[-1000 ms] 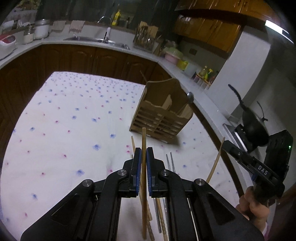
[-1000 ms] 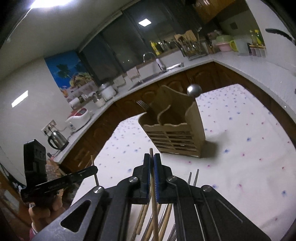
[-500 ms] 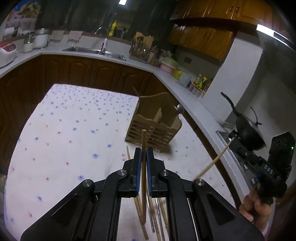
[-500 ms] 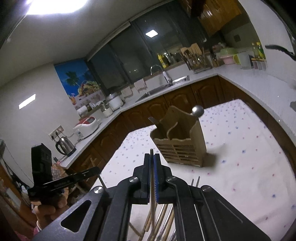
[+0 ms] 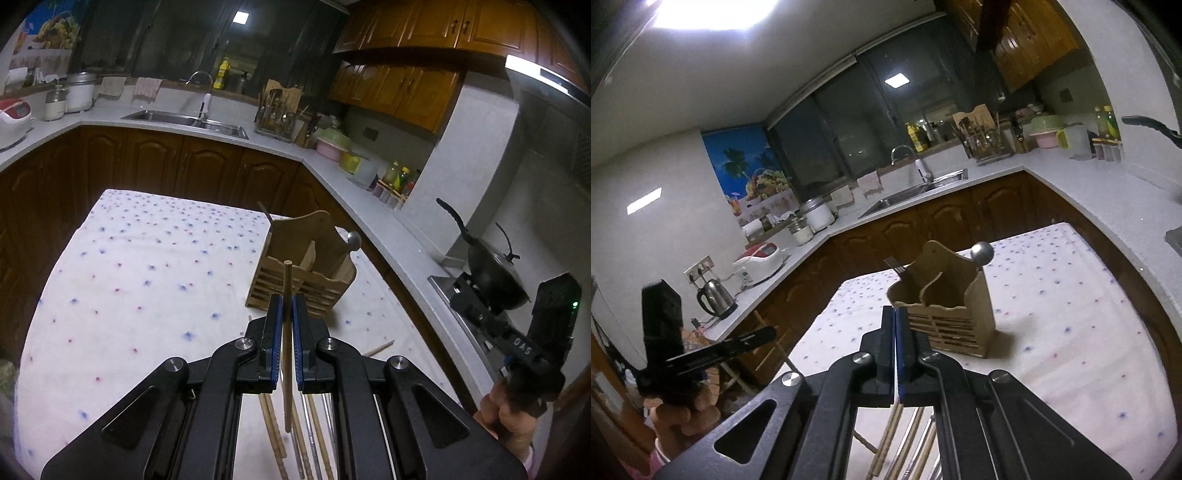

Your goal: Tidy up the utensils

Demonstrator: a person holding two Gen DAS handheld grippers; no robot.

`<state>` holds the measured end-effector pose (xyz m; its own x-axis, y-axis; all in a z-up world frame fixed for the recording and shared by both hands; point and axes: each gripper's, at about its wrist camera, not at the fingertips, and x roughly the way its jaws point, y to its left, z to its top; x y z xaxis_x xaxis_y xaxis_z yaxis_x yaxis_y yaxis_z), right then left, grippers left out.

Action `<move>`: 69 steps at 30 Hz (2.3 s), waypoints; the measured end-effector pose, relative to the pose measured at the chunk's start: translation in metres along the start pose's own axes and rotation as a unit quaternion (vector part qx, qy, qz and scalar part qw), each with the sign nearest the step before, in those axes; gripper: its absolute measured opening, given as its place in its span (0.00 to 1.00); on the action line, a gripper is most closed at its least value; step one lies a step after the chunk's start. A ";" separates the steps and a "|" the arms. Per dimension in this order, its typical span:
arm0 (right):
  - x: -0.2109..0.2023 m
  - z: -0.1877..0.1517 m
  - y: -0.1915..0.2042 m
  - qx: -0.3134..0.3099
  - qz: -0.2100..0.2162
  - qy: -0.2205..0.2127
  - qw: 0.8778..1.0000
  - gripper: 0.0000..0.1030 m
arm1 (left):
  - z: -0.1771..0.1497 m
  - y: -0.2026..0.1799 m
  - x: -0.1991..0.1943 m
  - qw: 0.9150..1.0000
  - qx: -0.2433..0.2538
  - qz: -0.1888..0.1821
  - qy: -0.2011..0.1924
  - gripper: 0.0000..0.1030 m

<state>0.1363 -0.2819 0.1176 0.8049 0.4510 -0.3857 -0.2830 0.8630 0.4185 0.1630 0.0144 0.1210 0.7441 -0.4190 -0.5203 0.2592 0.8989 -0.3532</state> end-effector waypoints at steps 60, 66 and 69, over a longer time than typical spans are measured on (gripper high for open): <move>0.088 -0.058 -0.104 0.026 -0.110 0.145 0.983 0.05 | 0.006 0.013 -0.027 0.999 -0.028 -0.008 -0.027 0.04; 0.041 -0.039 -0.057 -0.007 -0.067 0.089 0.994 0.05 | 0.005 0.013 -0.035 0.999 -0.030 -0.009 -0.031 0.04; 0.025 -0.032 -0.043 -0.018 -0.052 0.069 0.996 0.05 | 0.005 0.012 -0.037 0.999 -0.028 -0.010 -0.032 0.04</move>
<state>0.1518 -0.3008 0.0637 0.7527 0.3831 -0.5354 -0.2222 0.9134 0.3412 0.1415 0.0410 0.1398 0.7776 -0.4260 -0.4624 0.2410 0.8813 -0.4066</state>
